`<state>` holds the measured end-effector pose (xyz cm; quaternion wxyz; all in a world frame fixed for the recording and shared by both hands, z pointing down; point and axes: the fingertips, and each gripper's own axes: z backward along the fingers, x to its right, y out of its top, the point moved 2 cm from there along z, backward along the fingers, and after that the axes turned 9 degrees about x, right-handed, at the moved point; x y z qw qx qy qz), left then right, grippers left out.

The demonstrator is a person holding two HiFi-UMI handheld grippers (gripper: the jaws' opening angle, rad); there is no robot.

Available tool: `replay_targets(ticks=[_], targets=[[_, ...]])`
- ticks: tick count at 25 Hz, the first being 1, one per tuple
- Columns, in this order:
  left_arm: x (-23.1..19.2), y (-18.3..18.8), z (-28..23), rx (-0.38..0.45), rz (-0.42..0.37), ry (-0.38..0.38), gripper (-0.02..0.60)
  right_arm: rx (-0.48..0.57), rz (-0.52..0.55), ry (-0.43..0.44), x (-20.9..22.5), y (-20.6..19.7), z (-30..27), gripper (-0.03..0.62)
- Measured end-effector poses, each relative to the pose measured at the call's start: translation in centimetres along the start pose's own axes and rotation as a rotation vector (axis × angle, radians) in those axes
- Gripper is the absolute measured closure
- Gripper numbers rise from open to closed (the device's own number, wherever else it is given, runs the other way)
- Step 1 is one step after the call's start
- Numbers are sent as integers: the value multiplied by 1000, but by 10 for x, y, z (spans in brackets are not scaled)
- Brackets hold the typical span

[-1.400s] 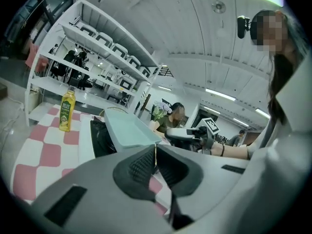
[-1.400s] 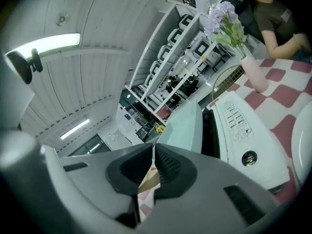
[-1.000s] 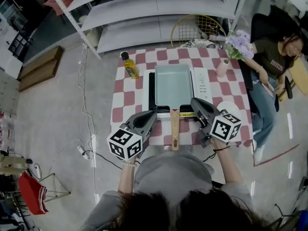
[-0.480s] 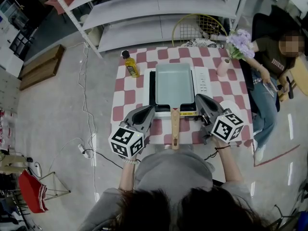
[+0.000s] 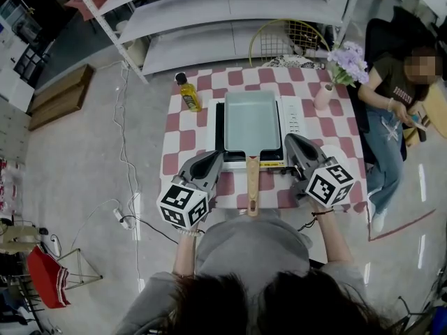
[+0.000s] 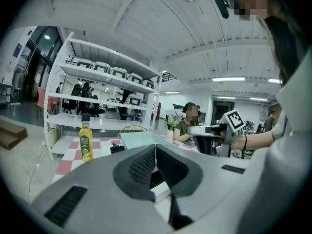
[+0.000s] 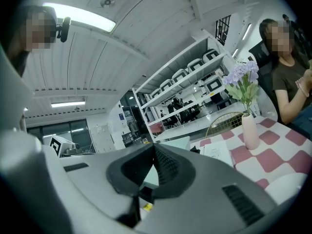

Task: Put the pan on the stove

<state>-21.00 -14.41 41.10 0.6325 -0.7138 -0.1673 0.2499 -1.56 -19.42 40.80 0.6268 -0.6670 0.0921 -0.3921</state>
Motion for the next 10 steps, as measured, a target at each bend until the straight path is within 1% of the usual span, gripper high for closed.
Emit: replay_targets(ticks=[10], targets=[[-1,-5,0,-15,3,10,554,-8,-6,-23,7,-5,7,571]])
